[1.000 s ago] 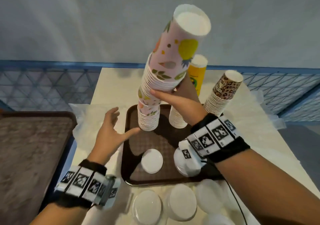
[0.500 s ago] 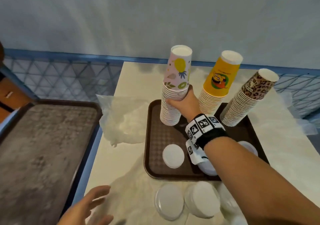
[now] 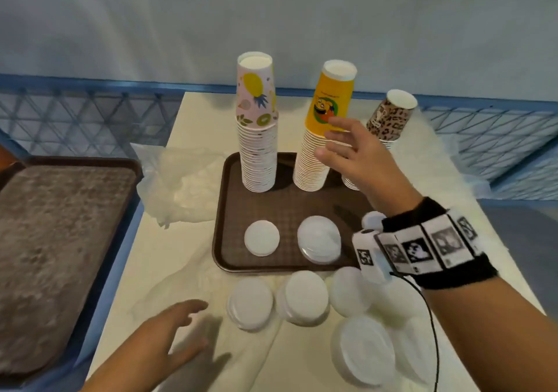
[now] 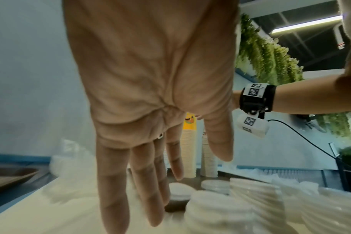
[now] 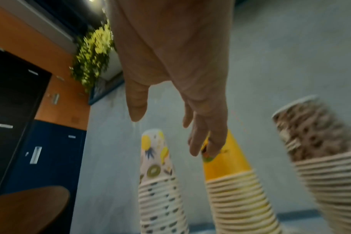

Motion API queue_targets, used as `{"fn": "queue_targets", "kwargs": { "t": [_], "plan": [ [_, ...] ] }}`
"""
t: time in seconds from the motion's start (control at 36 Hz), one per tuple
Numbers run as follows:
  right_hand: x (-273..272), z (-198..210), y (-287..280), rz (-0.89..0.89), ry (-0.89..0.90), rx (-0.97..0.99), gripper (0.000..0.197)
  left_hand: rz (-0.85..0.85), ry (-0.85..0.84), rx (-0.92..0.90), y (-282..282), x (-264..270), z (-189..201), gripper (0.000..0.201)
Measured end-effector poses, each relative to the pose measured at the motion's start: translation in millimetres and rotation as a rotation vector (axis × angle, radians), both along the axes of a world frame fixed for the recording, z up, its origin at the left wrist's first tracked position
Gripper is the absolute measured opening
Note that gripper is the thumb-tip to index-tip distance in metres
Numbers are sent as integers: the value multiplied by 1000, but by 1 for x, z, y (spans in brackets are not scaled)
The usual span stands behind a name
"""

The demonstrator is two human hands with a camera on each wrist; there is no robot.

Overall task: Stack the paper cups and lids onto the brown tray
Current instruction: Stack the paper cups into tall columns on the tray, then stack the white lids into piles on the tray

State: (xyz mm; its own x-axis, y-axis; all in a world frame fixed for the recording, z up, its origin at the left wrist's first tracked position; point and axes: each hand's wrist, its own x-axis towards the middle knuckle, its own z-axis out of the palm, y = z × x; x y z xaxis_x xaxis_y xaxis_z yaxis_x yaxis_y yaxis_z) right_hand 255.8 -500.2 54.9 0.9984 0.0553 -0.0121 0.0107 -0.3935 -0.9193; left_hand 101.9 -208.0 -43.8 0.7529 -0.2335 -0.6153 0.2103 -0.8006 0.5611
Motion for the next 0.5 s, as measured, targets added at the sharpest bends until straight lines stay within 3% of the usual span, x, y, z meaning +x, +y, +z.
{"fn": "queue_targets", "kwargs": {
  "t": [0.08,0.19,0.31,0.33,0.5],
  "plan": [
    [-39,8,-40,-25,-40,-9,48,-88,-104,-11,-28,1,3,76],
    [-91,-2,-92,-121,-28,-38,35,-112,-118,-25,-74,-1,11,81],
    [-137,-34,-140,-217,58,-145,30,-198,-192,-88,-129,-8,18,25],
    [-148,-43,-151,-237,87,-165,29,-218,-185,-99,-143,-10,20,21],
    [-196,-96,-188,-182,286,-328,36,-290,-83,0,-204,-16,4,49]
  ]
}}
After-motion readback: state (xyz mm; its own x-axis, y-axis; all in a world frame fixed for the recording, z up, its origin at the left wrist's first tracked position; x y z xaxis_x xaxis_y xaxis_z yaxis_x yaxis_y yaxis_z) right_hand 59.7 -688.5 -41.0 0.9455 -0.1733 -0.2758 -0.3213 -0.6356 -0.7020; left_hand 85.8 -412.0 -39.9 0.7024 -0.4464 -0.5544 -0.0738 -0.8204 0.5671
